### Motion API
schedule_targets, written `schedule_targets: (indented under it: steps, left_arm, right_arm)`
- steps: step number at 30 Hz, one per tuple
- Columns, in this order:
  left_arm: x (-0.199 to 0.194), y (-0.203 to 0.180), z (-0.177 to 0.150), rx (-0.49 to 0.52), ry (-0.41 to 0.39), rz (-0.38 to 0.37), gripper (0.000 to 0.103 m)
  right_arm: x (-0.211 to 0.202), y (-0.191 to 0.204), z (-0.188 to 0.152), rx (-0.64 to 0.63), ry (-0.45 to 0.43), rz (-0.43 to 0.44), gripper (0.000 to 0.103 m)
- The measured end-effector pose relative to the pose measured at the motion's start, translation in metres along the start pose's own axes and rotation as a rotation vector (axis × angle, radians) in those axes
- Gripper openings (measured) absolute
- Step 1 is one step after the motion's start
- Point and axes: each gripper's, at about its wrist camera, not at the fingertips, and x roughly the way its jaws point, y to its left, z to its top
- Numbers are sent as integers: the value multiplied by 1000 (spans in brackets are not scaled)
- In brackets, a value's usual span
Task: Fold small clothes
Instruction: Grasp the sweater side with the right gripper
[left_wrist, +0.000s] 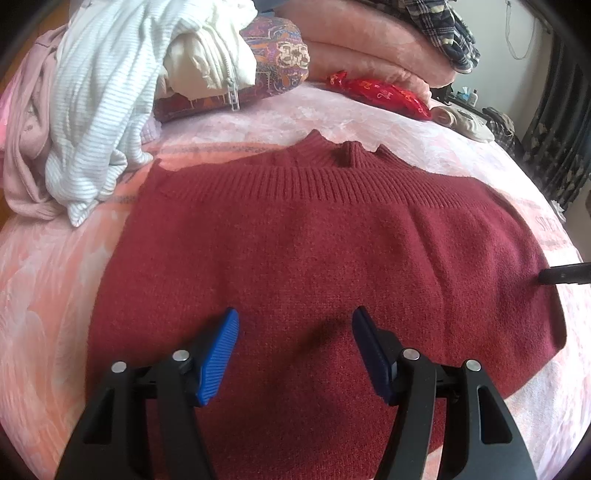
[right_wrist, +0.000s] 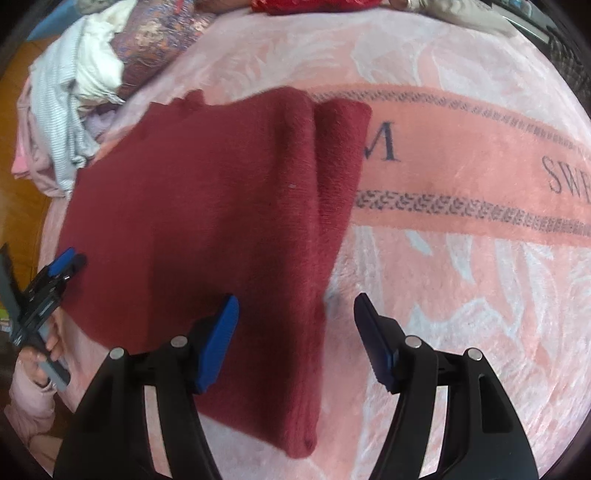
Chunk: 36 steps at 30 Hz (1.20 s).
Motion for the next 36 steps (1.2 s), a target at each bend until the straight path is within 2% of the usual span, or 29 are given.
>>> schedule_targets:
  steps: [6, 8, 10, 11, 14, 17, 20, 23, 30, 36]
  left_arm:
    - [1, 0, -1, -3, 2, -3, 65]
    - [1, 0, -1, -3, 4, -2, 65]
    - [3, 1, -1, -4, 11, -5, 65]
    - [4, 2, 0, -8, 16, -9, 65]
    - [7, 8, 5, -36, 33, -27, 66]
    - [8, 16, 10, -57, 47, -39, 67]
    - [12, 23, 12, -84, 61, -44, 67]
    - [16, 22, 11, -58, 65, -40, 67]
    - [27, 21, 9, -20, 66, -31, 72]
    - [26, 27, 10, -22, 77, -64, 72]
  right_arm:
    - [10, -8, 0, 23, 22, 30, 67]
    - [10, -10, 0, 31, 22, 42, 64]
    - [9, -7, -1, 29, 33, 92, 44]
    - [8, -6, -2, 32, 39, 115, 30]
    - [-2, 4, -1, -2, 23, 107, 23]
    - [-17, 12, -2, -37, -13, 104, 22]
    - [-5, 7, -6, -35, 17, 55, 22]
    - [12, -1, -6, -4, 25, 66, 22]
    - [13, -4, -9, 17, 3, 63, 22]
    - [4, 5, -5, 72, 19, 14, 21]
